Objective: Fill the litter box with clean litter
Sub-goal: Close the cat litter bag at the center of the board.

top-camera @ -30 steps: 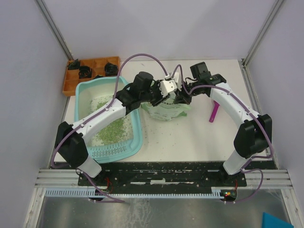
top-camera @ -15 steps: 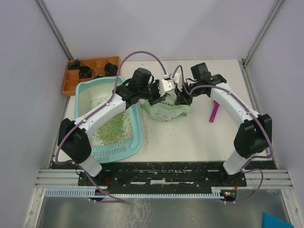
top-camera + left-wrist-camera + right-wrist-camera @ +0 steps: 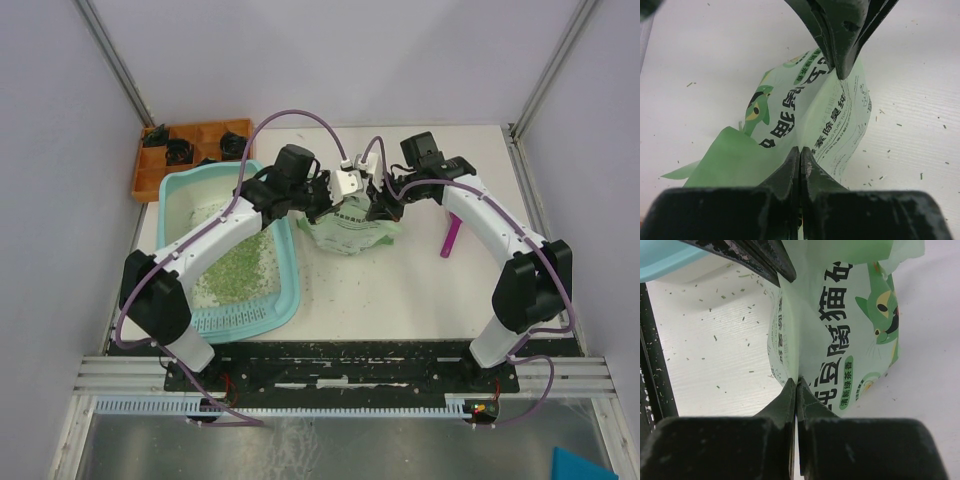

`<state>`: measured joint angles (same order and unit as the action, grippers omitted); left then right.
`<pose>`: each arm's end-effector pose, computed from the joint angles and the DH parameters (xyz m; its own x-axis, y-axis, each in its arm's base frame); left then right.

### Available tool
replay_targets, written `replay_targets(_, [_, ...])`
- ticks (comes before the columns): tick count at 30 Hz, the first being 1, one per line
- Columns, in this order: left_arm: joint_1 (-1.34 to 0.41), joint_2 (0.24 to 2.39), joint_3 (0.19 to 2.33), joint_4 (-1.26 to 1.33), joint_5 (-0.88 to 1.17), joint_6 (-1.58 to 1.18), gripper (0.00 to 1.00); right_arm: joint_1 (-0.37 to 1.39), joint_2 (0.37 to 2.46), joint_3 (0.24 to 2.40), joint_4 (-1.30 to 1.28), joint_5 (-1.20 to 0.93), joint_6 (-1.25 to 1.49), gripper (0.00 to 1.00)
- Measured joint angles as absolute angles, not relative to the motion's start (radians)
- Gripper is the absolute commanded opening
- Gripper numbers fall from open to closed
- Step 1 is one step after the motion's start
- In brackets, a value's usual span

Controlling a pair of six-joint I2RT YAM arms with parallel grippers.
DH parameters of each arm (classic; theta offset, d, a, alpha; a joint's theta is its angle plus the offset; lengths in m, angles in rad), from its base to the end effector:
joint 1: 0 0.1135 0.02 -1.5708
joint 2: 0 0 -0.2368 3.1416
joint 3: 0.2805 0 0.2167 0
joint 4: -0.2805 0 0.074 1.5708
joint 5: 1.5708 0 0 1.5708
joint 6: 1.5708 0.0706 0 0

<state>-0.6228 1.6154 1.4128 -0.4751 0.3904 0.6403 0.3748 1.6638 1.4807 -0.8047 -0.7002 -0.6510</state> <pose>0.2728 -0.2290 0.2796 0.0577 0.6387 -0.7673 0.9299 0.2452 0.2741 0.2887 0.1625 0.2635 -0.2483 -0.5956 -0.7639 -0.9561 0.2776 0.0943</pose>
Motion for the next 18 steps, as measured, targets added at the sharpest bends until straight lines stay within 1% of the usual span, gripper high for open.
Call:
replay_targets(1, [-0.622, 1.615, 1.413, -0.477, 0.39, 0.64, 0.03, 0.375, 1.664, 1.48, -0.803, -0.701, -0.651, 0.02])
replay_targets(2, [-0.622, 1.615, 1.415, -0.479, 0.39, 0.64, 0.03, 0.375, 1.664, 1.478, -0.801, -0.701, -0.651, 0.05])
replay_targets(4, [-0.622, 1.615, 1.418, -0.486, 0.39, 0.64, 0.03, 0.374, 1.663, 1.474, -0.798, -0.707, -0.651, 0.13])
replay_targets(7, [-0.619, 1.615, 1.428, -0.508, 0.389, 0.639, 0.03, 0.371, 1.659, 1.461, -0.786, -0.728, -0.649, 0.3])
replay_targets(10, [-0.603, 1.619, 1.443, -0.547, 0.366, 0.635, 0.03, 0.369, 1.656, 1.46, -0.773, -0.772, -0.649, 0.34])
replay_targets(18, [-0.58, 1.635, 1.467, -0.589, 0.35, 0.611, 0.03, 0.4, 1.658, 1.521, -0.771, -0.839, -0.642, 0.37])
